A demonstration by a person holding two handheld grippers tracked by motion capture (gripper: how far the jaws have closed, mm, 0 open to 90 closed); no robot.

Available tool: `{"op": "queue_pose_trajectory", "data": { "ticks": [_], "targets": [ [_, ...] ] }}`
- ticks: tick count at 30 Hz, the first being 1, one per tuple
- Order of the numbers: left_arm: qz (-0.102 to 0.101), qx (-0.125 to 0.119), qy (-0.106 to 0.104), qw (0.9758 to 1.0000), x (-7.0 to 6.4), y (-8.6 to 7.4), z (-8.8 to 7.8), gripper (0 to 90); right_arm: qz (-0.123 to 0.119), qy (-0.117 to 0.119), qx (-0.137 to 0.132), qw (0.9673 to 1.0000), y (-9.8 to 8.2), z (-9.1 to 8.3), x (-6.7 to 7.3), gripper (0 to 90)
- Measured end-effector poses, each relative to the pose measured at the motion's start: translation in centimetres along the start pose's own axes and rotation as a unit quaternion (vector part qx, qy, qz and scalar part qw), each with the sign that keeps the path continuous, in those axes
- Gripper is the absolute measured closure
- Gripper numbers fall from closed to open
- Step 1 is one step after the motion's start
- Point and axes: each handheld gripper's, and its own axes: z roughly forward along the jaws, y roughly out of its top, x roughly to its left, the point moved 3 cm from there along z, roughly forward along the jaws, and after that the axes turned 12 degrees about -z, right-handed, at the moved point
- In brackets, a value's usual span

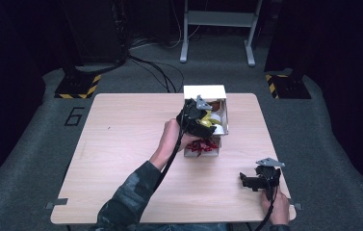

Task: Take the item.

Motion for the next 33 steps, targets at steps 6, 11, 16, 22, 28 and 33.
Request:
{"op": "queue_pose_trajectory", "data": {
  "ticks": [6,11,16,22,28,33],
  "targets": [
    [-0.006,0.003,-0.003,1.0000,0.1,-0.5,0.1,36.8,-0.002,0.003,0.000,1.0000,0.0,0.0,0.0,0.0],
    [0.001,0.005,0.001,1.0000,0.2,-0.5,0.0,37.5,-0.001,0.003,0.000,1.0000,0.0,0.0,0.0,0.0],
    [0.001,0.004,0.002,1.0000,0.1,-0.5,0.0,38.0,-0.002,0.003,0.000,1.0000,0.0,0.0,0.0,0.0],
    [0.004,-0.002,0.001,1.0000,0.1,-0.5,-0.1,38.1,-0.001,0.003,0.000,1.0000,0.0,0.0,0.0,0.0],
    [0.005,-0.014,0.000,0.9999,0.2,-0.2,-0.7,38.2,0.000,0.000,0.000,1.0000,0.0,0.0,0.0,0.0],
    [0.009,-0.023,-0.002,0.9997,0.0,0.3,-1.3,38.3,0.000,0.000,0.000,1.0000,0.0,0.0,0.0,0.0]
  ]
}}
